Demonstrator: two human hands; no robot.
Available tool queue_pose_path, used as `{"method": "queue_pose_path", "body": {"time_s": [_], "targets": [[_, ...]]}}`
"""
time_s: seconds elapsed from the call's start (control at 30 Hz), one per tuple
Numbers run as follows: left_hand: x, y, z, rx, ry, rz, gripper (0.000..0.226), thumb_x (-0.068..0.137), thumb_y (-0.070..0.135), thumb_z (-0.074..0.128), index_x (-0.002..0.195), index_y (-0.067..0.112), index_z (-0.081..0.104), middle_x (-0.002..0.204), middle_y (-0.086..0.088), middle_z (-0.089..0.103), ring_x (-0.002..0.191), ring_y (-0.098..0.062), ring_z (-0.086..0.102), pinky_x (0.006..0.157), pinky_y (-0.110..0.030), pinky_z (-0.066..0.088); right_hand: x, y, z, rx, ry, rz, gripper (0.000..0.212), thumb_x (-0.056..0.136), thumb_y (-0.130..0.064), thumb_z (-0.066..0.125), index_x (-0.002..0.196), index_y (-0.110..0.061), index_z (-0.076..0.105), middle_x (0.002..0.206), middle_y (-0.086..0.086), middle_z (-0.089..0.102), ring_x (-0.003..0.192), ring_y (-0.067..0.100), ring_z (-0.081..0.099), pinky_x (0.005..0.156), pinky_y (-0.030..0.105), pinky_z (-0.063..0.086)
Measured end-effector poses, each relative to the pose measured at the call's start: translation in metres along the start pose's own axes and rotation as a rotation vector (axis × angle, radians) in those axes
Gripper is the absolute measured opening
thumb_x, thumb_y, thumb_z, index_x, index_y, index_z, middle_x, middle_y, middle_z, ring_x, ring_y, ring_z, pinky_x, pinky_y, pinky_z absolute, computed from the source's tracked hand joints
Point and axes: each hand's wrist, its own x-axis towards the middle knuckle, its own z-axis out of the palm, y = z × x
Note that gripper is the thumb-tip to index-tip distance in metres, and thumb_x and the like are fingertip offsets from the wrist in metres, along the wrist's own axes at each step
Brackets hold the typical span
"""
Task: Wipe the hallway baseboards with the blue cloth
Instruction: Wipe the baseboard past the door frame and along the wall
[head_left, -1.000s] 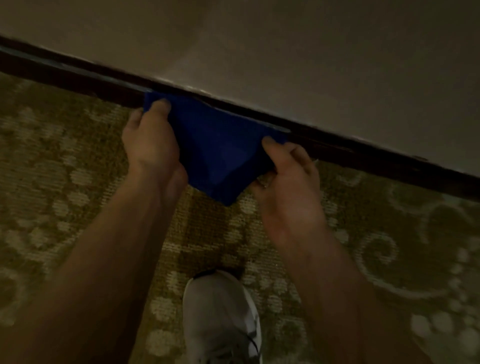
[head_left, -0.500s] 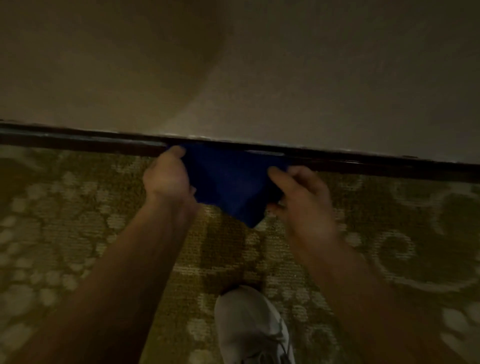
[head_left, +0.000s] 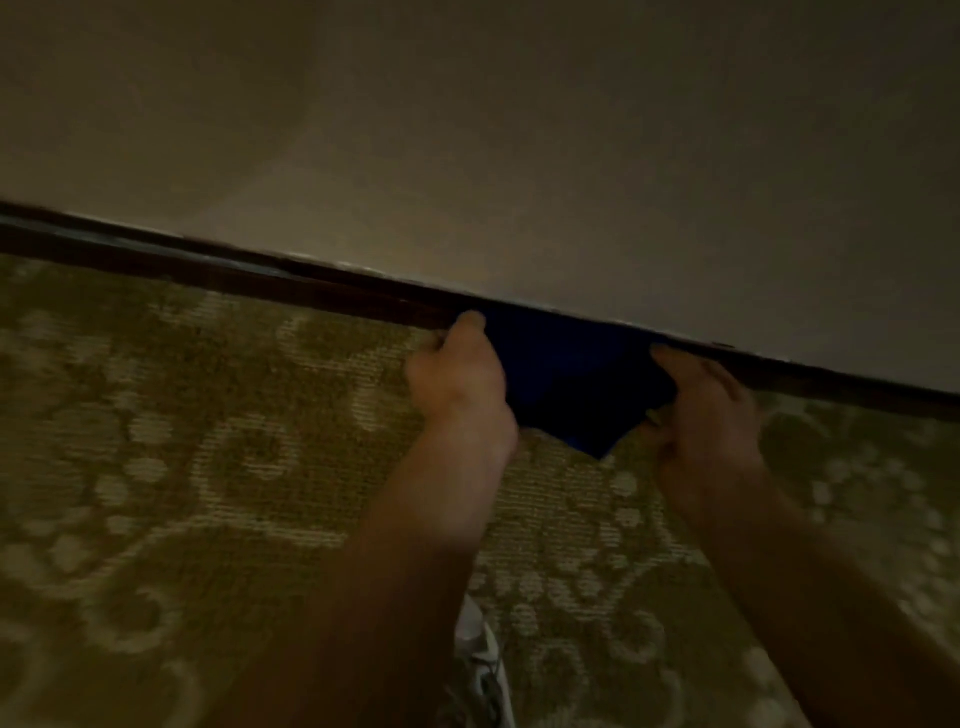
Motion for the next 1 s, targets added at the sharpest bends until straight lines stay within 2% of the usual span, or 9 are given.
{"method": "queue_pose_path", "body": {"time_s": [0.13, 0.2, 0.33, 0.5, 0.63, 0.7, 0.77, 0.87, 1.0], "targets": [[0.016, 0.048, -0.044, -0.107, 0.068, 0.093, 0.015, 0.093, 0.023, 0.061, 0.107, 0.018, 0.060, 0.100, 0.000, 0.066, 0.084, -0.015, 0.062, 0.060, -0.023, 0.045, -0.009, 0.025, 0.066, -0.041, -0.104, 0.073, 0.017, 0.093, -0.015, 0.066, 0.077, -0.014, 0.061, 0.080, 0.000, 0.068, 0.081, 0.018, 0.065, 0.075, 0.035, 0.055], [0.020, 0.059, -0.058, -0.134, 0.096, 0.134, 0.025, 0.095, 0.026, 0.060, 0.118, 0.018, 0.060, 0.102, 0.002, 0.065, 0.082, -0.012, 0.059, 0.057, -0.022, 0.043, -0.017, 0.033, 0.096, -0.051, -0.113, 0.127, 0.006, 0.095, -0.017, 0.064, 0.093, -0.011, 0.063, 0.091, -0.002, 0.064, 0.089, 0.019, 0.062, 0.084, 0.036, 0.055], [0.016, 0.048, -0.059, -0.129, 0.114, 0.172, 0.032, 0.098, 0.027, 0.055, 0.129, 0.016, 0.057, 0.098, 0.004, 0.062, 0.079, -0.010, 0.057, 0.058, -0.022, 0.045, -0.018, 0.035, 0.099, -0.061, -0.141, 0.180, 0.007, 0.093, -0.014, 0.065, 0.099, -0.009, 0.064, 0.104, 0.007, 0.067, 0.094, 0.024, 0.064, 0.084, 0.040, 0.057], [0.012, 0.034, -0.063, -0.059, -0.109, 0.114, 0.005, 0.097, 0.022, 0.058, 0.093, 0.019, 0.061, 0.089, 0.002, 0.067, 0.081, -0.015, 0.063, 0.070, -0.029, 0.049, 0.001, 0.024, 0.074, -0.072, 0.022, 0.178, 0.008, 0.096, -0.018, 0.061, 0.096, -0.011, 0.063, 0.100, 0.007, 0.065, 0.080, 0.020, 0.061, 0.063, 0.032, 0.054], [0.010, 0.038, -0.089, -0.222, 0.090, 0.204, 0.018, 0.098, 0.018, 0.057, 0.081, 0.026, 0.056, 0.089, 0.001, 0.064, 0.086, -0.020, 0.064, 0.088, -0.039, 0.055, -0.010, 0.040, 0.130, -0.131, -0.160, 0.314, 0.037, 0.092, -0.017, 0.064, 0.126, -0.003, 0.060, 0.124, 0.014, 0.063, 0.105, 0.034, 0.063, 0.078, 0.040, 0.057], [0.017, 0.048, -0.104, -0.299, 0.207, 0.244, 0.009, 0.099, 0.019, 0.055, 0.100, 0.024, 0.062, 0.104, -0.002, 0.065, 0.096, -0.022, 0.064, 0.097, -0.043, 0.052, -0.029, 0.051, 0.166, -0.170, -0.235, 0.295, 0.030, 0.091, -0.013, 0.066, 0.118, -0.002, 0.060, 0.123, 0.010, 0.063, 0.110, 0.032, 0.061, 0.090, 0.046, 0.054], [0.023, 0.062, -0.122, -0.359, 0.232, 0.271, 0.027, 0.099, 0.020, 0.054, 0.126, 0.018, 0.055, 0.114, -0.002, 0.063, 0.100, -0.020, 0.063, 0.090, -0.038, 0.054, -0.044, 0.058, 0.190, -0.164, -0.261, 0.274, 0.030, 0.092, -0.014, 0.066, 0.119, -0.007, 0.059, 0.114, 0.004, 0.058, 0.107, 0.027, 0.058, 0.099, 0.047, 0.050], [0.021, 0.076, -0.145, -0.328, 0.168, 0.314, 0.040, 0.098, 0.021, 0.055, 0.137, 0.017, 0.050, 0.121, 0.003, 0.061, 0.106, -0.015, 0.060, 0.084, -0.030, 0.050, -0.057, 0.060, 0.188, -0.081, -0.344, 0.331, 0.009, 0.096, -0.016, 0.061, 0.104, -0.013, 0.059, 0.098, 0.002, 0.057, 0.090, 0.020, 0.058, 0.081, 0.039, 0.054], [0.006, 0.078, -0.170, -0.299, 0.146, 0.389, 0.013, 0.099, 0.021, 0.054, 0.107, 0.029, 0.061, 0.118, 0.006, 0.064, 0.107, -0.011, 0.061, 0.088, -0.031, 0.049, -0.077, 0.077, 0.168, -0.017, -0.356, 0.351, 0.012, 0.095, -0.019, 0.062, 0.086, -0.025, 0.057, 0.095, -0.002, 0.058, 0.098, 0.020, 0.060, 0.093, 0.040, 0.051]]}}
